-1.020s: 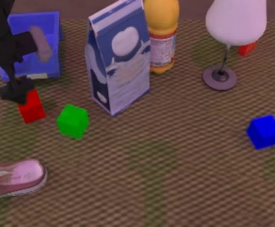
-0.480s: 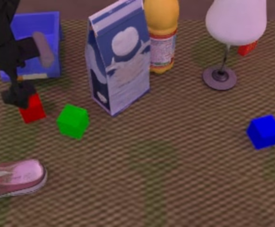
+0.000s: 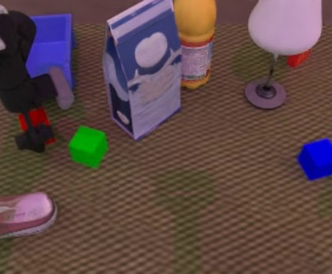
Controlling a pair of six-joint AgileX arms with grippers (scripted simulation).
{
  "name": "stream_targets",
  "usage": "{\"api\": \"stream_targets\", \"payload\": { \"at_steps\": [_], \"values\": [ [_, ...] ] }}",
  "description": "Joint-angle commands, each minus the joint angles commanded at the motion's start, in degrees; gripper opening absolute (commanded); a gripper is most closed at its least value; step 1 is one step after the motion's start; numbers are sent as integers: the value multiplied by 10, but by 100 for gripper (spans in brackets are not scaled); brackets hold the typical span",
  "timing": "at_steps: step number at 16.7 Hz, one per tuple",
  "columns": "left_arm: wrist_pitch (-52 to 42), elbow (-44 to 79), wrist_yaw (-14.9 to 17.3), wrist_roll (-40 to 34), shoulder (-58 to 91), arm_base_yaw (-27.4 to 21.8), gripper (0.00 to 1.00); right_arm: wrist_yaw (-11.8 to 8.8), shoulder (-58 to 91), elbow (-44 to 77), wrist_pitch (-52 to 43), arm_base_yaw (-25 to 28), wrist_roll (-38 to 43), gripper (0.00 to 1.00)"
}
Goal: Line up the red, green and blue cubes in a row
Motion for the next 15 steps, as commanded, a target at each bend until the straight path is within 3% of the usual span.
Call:
{"api": "stream_targets", "payload": {
  "at_steps": [3,15],
  "values": [
    [0,0,0,0,0,0,100,0,0,0,0,0,0,100],
    [0,0,0,0,0,0,10,0,0,0,0,0,0,100]
  ]
}}
